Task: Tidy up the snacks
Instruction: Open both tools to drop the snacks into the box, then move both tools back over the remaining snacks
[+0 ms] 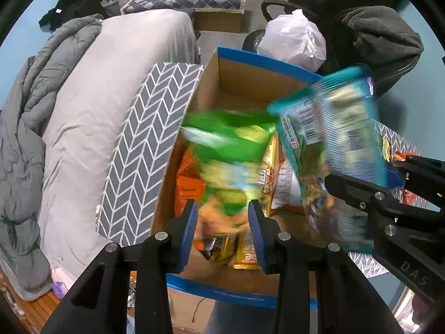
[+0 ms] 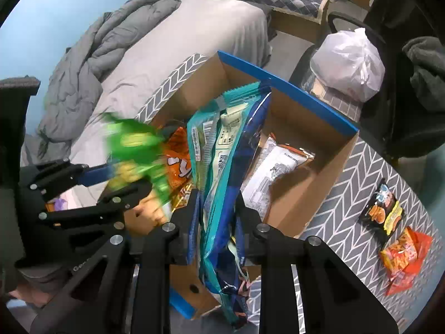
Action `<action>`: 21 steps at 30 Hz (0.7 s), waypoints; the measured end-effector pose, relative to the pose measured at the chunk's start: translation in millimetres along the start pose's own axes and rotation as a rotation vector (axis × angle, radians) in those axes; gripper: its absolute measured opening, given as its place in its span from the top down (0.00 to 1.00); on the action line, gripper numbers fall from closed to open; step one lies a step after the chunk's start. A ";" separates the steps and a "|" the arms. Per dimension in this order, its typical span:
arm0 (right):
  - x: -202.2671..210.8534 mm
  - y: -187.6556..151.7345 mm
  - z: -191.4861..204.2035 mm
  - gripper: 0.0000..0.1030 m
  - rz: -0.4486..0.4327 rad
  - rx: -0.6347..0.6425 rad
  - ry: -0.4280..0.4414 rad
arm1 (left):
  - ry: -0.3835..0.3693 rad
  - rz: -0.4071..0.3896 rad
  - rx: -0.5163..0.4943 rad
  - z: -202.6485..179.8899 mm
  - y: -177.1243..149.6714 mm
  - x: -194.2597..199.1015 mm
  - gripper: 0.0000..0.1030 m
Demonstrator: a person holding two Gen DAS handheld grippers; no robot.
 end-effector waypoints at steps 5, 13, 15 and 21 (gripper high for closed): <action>5.4 4.9 0.4 0.71 -0.011 0.004 -0.022 | 0.002 0.005 0.000 4.5 3.3 1.6 0.63; 16.7 7.4 -7.4 0.47 -0.034 -0.010 -0.043 | 0.016 0.015 -0.009 0.6 2.2 6.0 0.55; 19.2 6.4 -10.6 0.44 -0.037 -0.017 -0.047 | 0.021 0.000 -0.013 -1.7 3.0 9.9 0.47; 26.9 -3.8 -29.6 0.36 -0.040 -0.063 -0.063 | 0.027 -0.032 -0.044 -16.6 5.9 22.8 0.37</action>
Point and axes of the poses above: each gripper's, at about its wrist camera, not at the fingertips, and x roughly against the way its jaws point, z to its left, y to its top, the point moved 9 cm from there along -x, roughly the way its jaws point, and after that the axes turned 6 degrees about z, right-handed, at the moved point
